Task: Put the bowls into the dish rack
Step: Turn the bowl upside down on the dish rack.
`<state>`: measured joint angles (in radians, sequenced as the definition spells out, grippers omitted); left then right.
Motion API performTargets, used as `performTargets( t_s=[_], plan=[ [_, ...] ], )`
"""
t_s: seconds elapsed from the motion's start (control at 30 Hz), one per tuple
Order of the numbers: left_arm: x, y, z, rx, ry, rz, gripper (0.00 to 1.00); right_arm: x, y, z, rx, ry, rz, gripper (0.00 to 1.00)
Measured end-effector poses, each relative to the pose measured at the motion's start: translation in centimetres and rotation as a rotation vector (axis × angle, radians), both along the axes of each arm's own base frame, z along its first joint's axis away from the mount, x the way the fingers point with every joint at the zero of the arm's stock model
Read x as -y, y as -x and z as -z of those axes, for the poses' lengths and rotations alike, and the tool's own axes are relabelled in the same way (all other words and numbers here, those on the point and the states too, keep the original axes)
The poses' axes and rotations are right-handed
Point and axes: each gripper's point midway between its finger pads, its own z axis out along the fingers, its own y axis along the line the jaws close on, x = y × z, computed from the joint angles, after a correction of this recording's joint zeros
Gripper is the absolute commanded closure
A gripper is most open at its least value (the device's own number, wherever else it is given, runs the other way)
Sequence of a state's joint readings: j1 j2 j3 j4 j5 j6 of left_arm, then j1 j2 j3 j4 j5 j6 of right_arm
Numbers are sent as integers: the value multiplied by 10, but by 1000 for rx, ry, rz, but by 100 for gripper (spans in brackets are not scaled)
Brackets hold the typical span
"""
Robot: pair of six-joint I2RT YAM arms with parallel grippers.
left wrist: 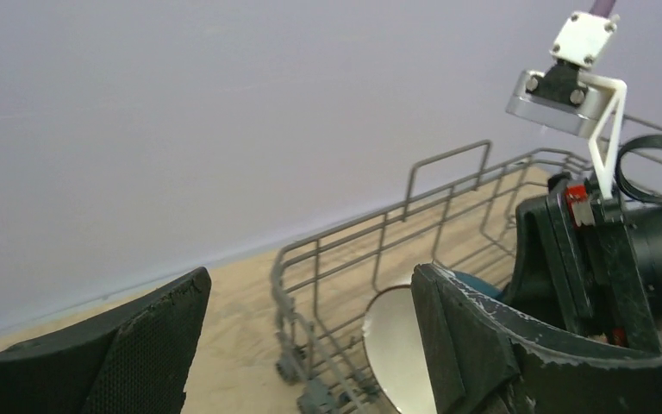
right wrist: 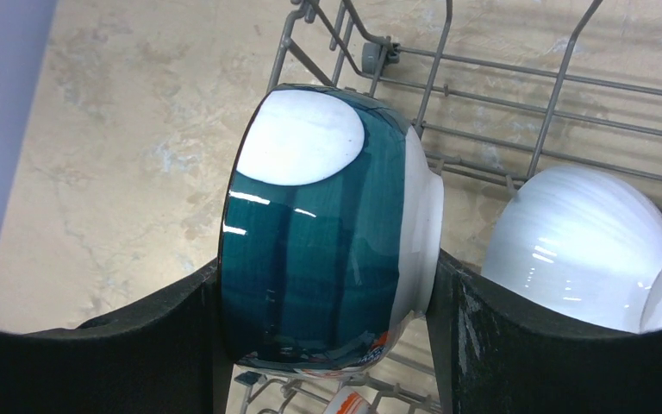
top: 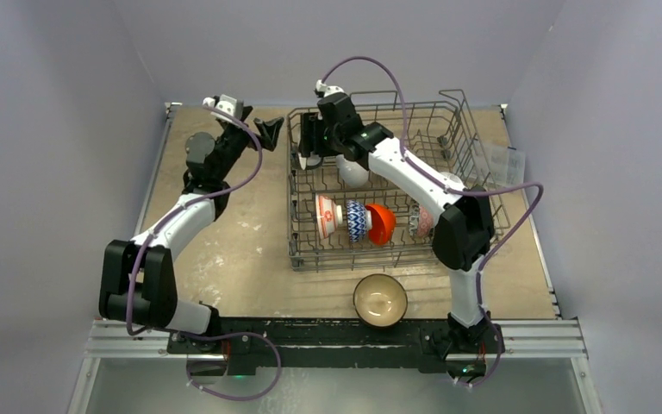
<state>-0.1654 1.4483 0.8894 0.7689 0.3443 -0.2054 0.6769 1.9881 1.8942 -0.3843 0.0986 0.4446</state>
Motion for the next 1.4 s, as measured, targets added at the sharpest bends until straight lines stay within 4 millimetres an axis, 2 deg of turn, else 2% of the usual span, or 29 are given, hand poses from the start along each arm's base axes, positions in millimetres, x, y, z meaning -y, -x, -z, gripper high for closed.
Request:
performTargets(
  t_s=[0.13, 0.3, 0.5, 0.8, 1.07, 1.27, 1.4],
  plan=[
    [-16, 0, -1, 16, -55, -90, 14, -6, 2, 13, -19, 51, 10, 100],
    [-26, -2, 3, 15, -94, -144, 13, -4, -2, 16, 1, 90, 57, 100],
    [-30, -3, 8, 2, -118, -165, 13, 8, -1, 19, 18, 137, 104, 100],
    [-33, -3, 14, -2, -133, -179, 13, 14, 0, 16, 20, 173, 121, 100],
    [-34, -3, 19, -12, -135, -183, 13, 0, -6, 25, 15, 195, 103, 100],
    [-34, -2, 22, -19, -137, -182, 13, -4, -6, 28, 22, 224, 106, 88],
    [-34, -2, 22, -17, -136, -182, 13, -4, -6, 28, 19, 226, 104, 68]
  ],
)
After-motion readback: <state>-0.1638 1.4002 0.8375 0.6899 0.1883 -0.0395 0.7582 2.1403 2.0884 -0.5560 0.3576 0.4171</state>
